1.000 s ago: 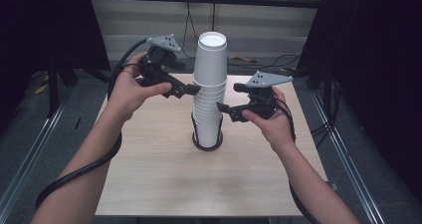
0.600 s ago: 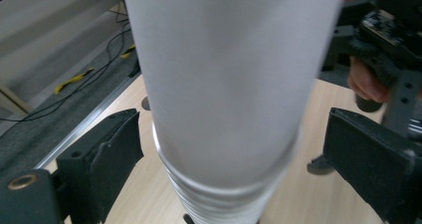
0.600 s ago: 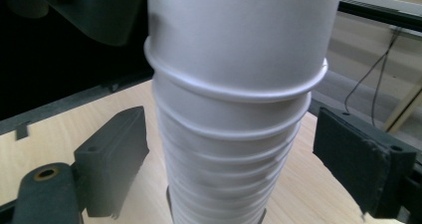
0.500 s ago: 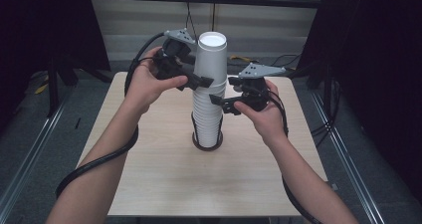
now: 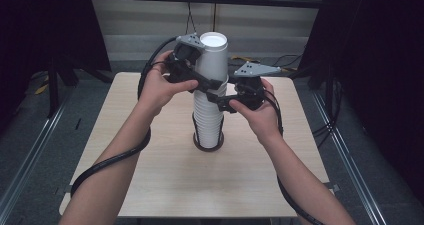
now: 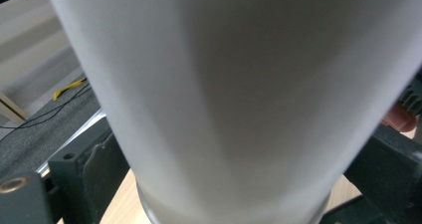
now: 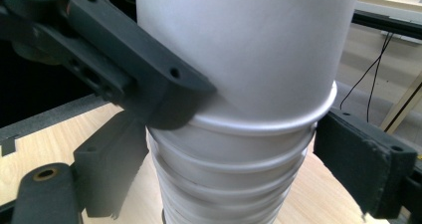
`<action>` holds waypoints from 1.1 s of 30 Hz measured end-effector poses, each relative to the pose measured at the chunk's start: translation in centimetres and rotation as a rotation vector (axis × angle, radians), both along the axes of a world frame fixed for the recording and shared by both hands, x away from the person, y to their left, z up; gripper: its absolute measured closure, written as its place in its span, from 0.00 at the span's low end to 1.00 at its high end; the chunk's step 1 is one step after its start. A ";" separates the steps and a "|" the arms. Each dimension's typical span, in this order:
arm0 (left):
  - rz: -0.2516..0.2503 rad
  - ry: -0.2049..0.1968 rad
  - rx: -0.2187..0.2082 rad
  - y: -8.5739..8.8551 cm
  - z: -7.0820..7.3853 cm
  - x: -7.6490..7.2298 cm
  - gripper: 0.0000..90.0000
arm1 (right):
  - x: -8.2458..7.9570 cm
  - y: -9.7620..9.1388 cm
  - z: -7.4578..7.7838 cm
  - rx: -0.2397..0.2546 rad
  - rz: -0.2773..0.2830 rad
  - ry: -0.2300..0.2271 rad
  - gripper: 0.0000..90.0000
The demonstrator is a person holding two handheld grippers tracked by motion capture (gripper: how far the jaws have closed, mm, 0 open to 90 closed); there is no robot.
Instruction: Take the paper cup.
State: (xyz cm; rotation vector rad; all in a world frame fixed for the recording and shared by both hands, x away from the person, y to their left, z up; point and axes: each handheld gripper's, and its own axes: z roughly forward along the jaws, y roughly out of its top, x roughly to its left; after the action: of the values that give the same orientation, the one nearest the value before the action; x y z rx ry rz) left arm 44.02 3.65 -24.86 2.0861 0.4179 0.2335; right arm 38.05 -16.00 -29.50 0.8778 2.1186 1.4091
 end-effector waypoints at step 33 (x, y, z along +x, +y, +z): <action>0.027 -0.025 -0.092 0.3 0.0 -0.2 0.12 | 0.0 0.1 -0.3 0.004 -0.006 -0.002 0.14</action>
State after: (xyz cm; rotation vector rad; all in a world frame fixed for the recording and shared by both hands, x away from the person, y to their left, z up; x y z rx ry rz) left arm 43.81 3.95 -24.83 1.9868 0.4341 0.2515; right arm 38.10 -15.88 -29.80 0.8828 2.1104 1.4110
